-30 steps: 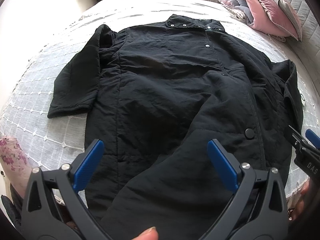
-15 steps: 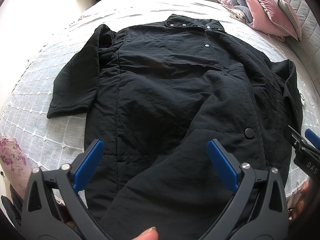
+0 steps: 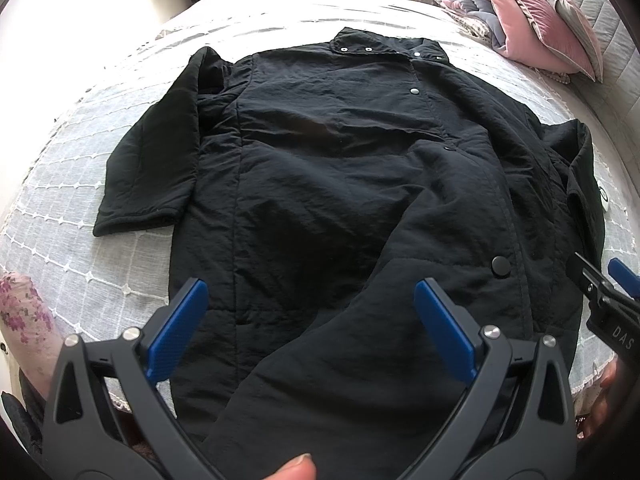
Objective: Fold large clothes
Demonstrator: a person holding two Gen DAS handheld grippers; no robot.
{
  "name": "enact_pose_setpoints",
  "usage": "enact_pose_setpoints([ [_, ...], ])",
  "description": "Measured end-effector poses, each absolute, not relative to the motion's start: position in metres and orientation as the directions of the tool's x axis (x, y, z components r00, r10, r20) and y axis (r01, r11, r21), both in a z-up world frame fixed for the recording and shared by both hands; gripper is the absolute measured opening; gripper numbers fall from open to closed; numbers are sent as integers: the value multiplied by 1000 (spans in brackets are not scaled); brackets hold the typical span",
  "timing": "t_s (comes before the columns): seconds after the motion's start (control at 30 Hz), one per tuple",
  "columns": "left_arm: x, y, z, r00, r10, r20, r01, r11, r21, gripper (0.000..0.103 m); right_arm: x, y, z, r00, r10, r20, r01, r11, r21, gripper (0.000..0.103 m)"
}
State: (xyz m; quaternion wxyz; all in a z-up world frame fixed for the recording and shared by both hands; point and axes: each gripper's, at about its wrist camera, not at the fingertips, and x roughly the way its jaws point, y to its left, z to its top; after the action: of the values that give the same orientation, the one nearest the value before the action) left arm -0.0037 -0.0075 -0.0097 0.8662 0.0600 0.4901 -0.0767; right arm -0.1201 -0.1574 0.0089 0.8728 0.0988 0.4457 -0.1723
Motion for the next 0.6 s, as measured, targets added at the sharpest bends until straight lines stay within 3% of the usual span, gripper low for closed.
enact_pose_setpoints([
  [0.23, 0, 3, -1, 501, -216, -838, 258, 962, -94, 103, -119, -171, 7, 550, -162, -819, 388, 918, 79, 103],
  [0.6, -3, 20, 36, 493, -312, -812, 344, 927, -148, 103, -141, -184, 22, 559, -134, -818, 385, 916, 114, 103],
])
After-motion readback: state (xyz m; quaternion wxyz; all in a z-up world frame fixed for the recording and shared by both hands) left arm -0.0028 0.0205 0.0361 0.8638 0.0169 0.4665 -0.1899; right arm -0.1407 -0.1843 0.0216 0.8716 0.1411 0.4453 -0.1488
